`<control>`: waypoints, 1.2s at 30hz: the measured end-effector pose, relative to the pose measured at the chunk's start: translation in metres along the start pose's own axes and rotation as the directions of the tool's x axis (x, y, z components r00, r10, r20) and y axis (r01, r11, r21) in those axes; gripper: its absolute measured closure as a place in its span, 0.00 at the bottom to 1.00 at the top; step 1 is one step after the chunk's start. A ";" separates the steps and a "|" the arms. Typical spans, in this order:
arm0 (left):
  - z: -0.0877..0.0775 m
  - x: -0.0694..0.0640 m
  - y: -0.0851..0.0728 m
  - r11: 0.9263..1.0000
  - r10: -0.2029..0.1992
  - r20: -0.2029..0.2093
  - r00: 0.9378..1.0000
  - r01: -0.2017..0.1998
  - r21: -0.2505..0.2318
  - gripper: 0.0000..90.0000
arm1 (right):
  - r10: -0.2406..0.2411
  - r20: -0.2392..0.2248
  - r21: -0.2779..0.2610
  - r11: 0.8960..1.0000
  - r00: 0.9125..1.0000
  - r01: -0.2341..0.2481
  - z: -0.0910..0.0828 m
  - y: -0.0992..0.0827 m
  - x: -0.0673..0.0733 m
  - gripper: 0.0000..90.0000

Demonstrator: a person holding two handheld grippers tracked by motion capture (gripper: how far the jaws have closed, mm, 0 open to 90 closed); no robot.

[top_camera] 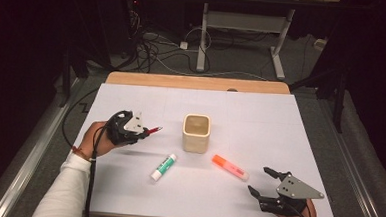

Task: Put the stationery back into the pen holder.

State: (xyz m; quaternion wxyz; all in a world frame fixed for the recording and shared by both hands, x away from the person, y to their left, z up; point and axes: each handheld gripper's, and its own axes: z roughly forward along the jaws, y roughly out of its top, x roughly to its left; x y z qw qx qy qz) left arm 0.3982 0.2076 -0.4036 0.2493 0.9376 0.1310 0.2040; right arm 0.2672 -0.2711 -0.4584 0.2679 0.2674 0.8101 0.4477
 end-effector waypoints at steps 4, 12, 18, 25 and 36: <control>-0.005 -0.003 -0.006 0.997 -0.039 -0.042 0.998 0.036 -0.064 0.85 | -0.002 0.003 -0.004 1.000 1.000 0.002 0.000 0.001 0.000 0.26; -0.008 -0.008 -0.020 0.971 -0.137 -0.079 0.987 0.119 -0.207 0.85 | -0.001 0.004 -0.003 1.000 1.000 0.001 0.000 0.000 0.000 0.26; -0.008 -0.009 -0.026 0.937 -0.204 -0.089 0.975 0.168 -0.307 0.85 | -0.011 0.021 -0.009 1.000 1.000 0.011 0.000 0.000 0.000 0.26; -0.008 -0.011 -0.027 0.893 -0.260 -0.073 0.963 0.212 -0.396 0.85 | -0.018 0.033 -0.018 1.000 0.999 0.018 -0.001 0.000 0.001 0.26; -0.009 -0.013 -0.026 0.805 -0.349 -0.053 0.936 0.270 -0.529 0.85 | -0.018 0.051 -0.020 1.000 0.999 0.019 -0.002 0.001 0.000 0.26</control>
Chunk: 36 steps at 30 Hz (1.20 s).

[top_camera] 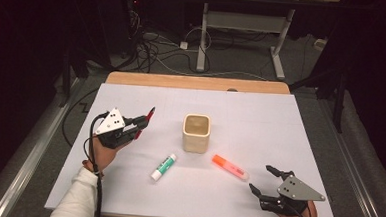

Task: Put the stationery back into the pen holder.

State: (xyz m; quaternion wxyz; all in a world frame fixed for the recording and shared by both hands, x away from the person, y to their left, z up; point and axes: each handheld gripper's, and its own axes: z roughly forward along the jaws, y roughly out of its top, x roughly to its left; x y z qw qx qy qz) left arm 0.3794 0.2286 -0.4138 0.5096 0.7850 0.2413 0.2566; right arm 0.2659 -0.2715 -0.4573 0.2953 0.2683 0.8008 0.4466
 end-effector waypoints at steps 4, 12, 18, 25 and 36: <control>0.001 -0.002 0.007 0.999 -0.014 -0.010 1.000 0.014 -0.049 0.85 | -0.004 0.003 -0.005 1.000 1.000 0.004 0.001 0.001 -0.001 0.26; 0.010 -0.007 0.021 0.987 -0.062 0.013 0.998 0.063 -0.148 0.85 | -0.011 -0.001 -0.001 1.000 1.000 0.011 0.003 0.001 0.000 0.26; 0.021 -0.013 0.039 0.978 -0.070 0.050 0.996 0.079 -0.194 0.85 | -0.009 0.000 -0.002 1.000 1.000 0.009 0.003 0.000 -0.001 0.26; 0.036 -0.020 0.059 0.971 -0.060 0.085 0.995 0.078 -0.226 0.85 | -0.005 -0.002 -0.007 1.000 1.000 0.005 0.001 0.000 -0.001 0.26; 0.057 -0.035 0.080 0.961 -0.050 0.153 0.987 0.089 -0.261 0.85 | -0.007 -0.002 -0.008 1.000 1.000 0.007 0.000 0.000 -0.002 0.26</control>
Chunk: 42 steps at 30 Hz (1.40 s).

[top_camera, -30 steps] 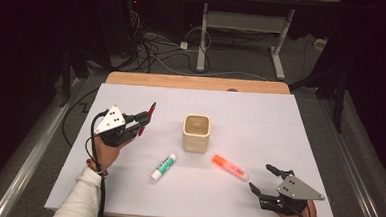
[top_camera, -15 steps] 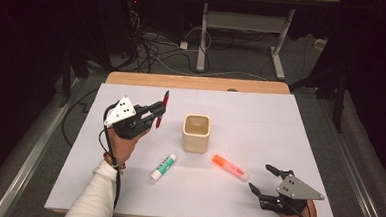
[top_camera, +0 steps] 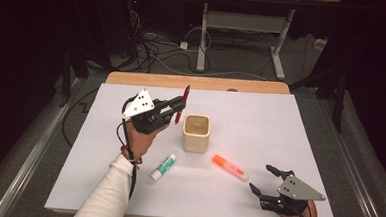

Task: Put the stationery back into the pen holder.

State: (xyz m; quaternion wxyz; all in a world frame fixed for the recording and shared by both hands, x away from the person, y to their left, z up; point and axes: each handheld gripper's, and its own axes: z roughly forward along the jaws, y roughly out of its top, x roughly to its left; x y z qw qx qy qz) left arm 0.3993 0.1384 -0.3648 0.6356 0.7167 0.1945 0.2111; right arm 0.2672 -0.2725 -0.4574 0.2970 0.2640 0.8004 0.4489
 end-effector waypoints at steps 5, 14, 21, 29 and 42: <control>0.012 -0.004 0.001 1.000 -0.018 0.027 0.999 0.018 -0.015 0.85 | 0.007 -0.006 0.001 1.000 1.000 -0.007 0.001 -0.001 0.000 0.26; 0.032 -0.011 -0.001 1.000 -0.017 0.050 0.999 0.017 0.002 0.85 | 0.004 -0.006 0.000 1.000 1.000 -0.004 0.000 -0.001 -0.001 0.27; 0.042 -0.012 -0.006 0.999 -0.029 0.064 0.997 0.028 0.018 0.85 | 0.001 -0.008 0.000 1.000 1.000 -0.001 0.000 -0.001 -0.001 0.27; 0.048 -0.011 -0.013 0.999 -0.040 0.054 0.998 0.038 0.035 0.85 | 0.003 -0.013 0.006 1.000 1.000 -0.003 0.001 -0.001 0.000 0.27; 0.051 -0.009 -0.028 0.996 -0.054 0.043 0.998 0.051 0.077 0.85 | 0.001 -0.016 0.010 1.000 1.000 -0.001 0.001 -0.002 -0.001 0.27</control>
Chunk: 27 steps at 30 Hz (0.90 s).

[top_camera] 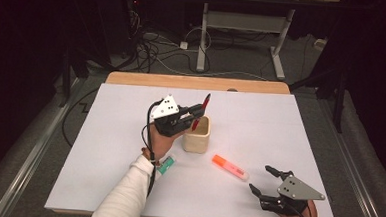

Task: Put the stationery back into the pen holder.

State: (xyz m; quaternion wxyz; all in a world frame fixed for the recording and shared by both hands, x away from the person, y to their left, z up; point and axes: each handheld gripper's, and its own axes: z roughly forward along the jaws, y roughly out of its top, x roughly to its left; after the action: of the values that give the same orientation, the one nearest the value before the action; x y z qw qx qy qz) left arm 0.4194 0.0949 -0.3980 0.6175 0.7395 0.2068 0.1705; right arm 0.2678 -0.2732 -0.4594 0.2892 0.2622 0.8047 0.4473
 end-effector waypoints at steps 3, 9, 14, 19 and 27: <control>0.000 0.001 -0.004 1.000 -0.004 0.001 1.000 0.004 0.011 0.85 | -0.001 -0.002 0.002 1.000 1.000 0.001 0.000 0.000 0.000 0.27; 0.000 0.002 -0.010 0.999 -0.007 -0.004 1.000 0.007 0.032 0.84 | -0.004 -0.006 0.007 1.000 1.000 0.004 0.001 0.000 0.001 0.27; 0.000 0.002 -0.013 0.999 -0.006 -0.014 1.000 0.006 0.048 0.84 | -0.004 -0.009 0.010 1.000 1.000 0.004 0.002 0.000 0.001 0.27; 0.000 0.001 -0.015 0.998 -0.002 -0.024 1.000 0.004 0.062 0.84 | -0.003 -0.010 0.014 1.000 1.000 0.003 0.002 0.000 0.001 0.27; -0.002 0.002 -0.015 0.998 -0.002 -0.040 0.999 0.004 0.064 0.81 | -0.005 -0.011 0.011 1.000 1.000 0.005 0.002 0.000 0.001 0.27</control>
State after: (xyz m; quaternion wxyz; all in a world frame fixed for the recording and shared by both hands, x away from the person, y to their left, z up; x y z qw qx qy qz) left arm 0.4188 0.0993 -0.4124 0.5895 0.7551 0.2254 0.1774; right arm 0.2681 -0.2712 -0.4606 0.2844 0.2595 0.8094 0.4435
